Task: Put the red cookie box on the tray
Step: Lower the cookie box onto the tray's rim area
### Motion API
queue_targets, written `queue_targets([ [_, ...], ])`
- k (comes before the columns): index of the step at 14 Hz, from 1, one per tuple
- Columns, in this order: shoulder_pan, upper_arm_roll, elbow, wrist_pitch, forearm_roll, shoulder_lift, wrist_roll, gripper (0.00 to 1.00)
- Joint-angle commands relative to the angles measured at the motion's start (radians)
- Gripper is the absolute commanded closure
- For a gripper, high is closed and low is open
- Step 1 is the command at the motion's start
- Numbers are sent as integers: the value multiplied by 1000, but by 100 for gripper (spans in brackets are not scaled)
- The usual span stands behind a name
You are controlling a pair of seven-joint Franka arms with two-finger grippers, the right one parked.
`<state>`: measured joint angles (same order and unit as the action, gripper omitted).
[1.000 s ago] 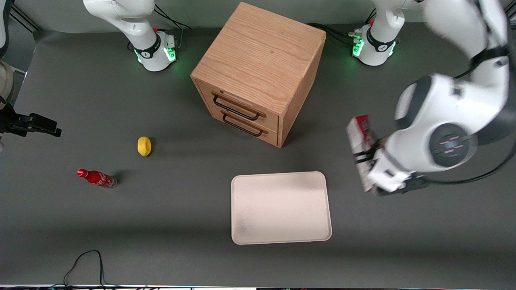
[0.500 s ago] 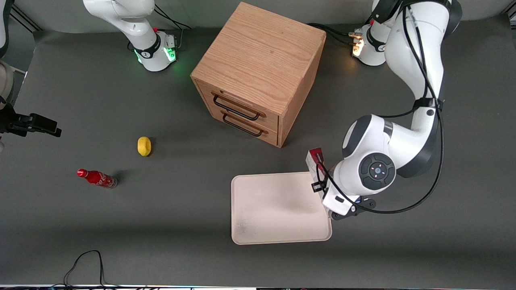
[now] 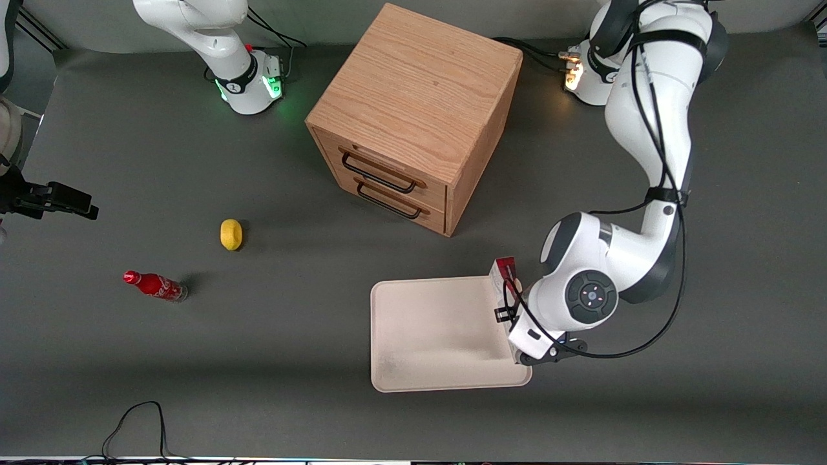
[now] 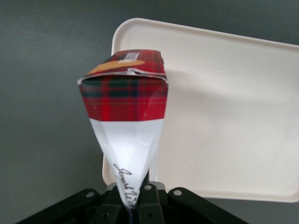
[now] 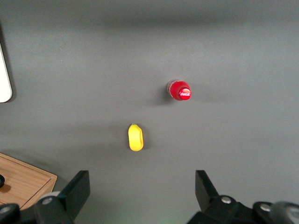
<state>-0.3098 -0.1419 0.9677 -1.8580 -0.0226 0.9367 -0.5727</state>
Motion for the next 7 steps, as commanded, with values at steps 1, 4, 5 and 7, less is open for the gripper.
queue_targets([
  [1,0,2,-43,-26,1,43,28,100],
  [4,1,4,-41,-44,1,66,28,100],
  [5,1,5,-41,-49,3,71,30,100],
  [7,3,5,-35,-64,3,79,28,100],
])
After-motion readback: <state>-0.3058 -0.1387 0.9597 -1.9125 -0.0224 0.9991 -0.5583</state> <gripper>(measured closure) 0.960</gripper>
